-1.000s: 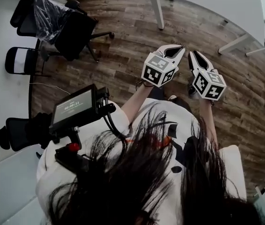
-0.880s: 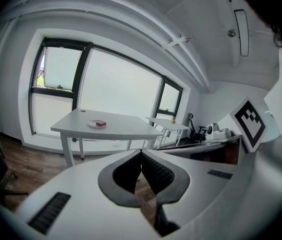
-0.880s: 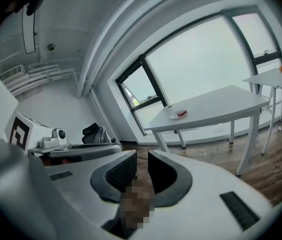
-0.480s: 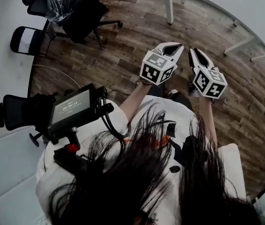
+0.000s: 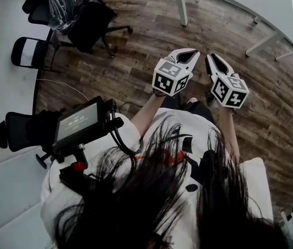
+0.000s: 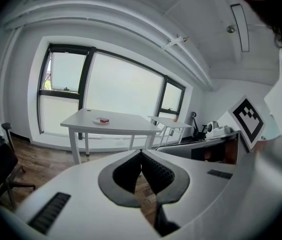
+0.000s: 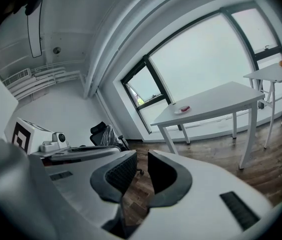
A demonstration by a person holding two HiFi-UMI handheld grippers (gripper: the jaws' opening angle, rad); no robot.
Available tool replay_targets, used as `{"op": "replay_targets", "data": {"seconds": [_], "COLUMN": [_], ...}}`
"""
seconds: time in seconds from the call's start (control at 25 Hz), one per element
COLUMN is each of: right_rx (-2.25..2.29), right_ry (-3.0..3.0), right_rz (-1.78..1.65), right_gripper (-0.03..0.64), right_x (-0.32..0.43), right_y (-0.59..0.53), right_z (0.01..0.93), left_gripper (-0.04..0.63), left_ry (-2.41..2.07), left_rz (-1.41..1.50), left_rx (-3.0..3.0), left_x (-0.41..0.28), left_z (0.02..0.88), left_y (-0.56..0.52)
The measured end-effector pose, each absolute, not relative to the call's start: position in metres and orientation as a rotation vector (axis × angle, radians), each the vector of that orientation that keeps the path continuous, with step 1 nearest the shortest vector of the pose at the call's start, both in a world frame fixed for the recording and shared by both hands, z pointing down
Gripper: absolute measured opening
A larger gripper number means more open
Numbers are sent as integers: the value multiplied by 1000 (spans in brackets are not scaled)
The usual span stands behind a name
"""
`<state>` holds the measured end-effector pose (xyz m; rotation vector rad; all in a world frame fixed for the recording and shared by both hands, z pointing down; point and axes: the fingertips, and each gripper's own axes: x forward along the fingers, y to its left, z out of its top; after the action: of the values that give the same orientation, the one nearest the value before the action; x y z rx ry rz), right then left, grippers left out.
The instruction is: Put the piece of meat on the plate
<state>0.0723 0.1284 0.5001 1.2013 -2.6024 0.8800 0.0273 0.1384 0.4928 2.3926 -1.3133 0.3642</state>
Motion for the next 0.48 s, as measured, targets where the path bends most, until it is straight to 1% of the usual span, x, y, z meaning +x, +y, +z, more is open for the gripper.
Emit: {"op": "replay_targets", "data": {"seconds": [0.48], "right_rx": [1252], "right_ry": [-2587], "right_rz": [858], "right_gripper": [78], "right_x": [84], "right_y": [131], "right_z": [495], "left_gripper": [5], "left_ry": [-1287], "left_rz": [348], "left_rx": [2426], "left_x": [37], "left_z": [487], "left_y": [138]}}
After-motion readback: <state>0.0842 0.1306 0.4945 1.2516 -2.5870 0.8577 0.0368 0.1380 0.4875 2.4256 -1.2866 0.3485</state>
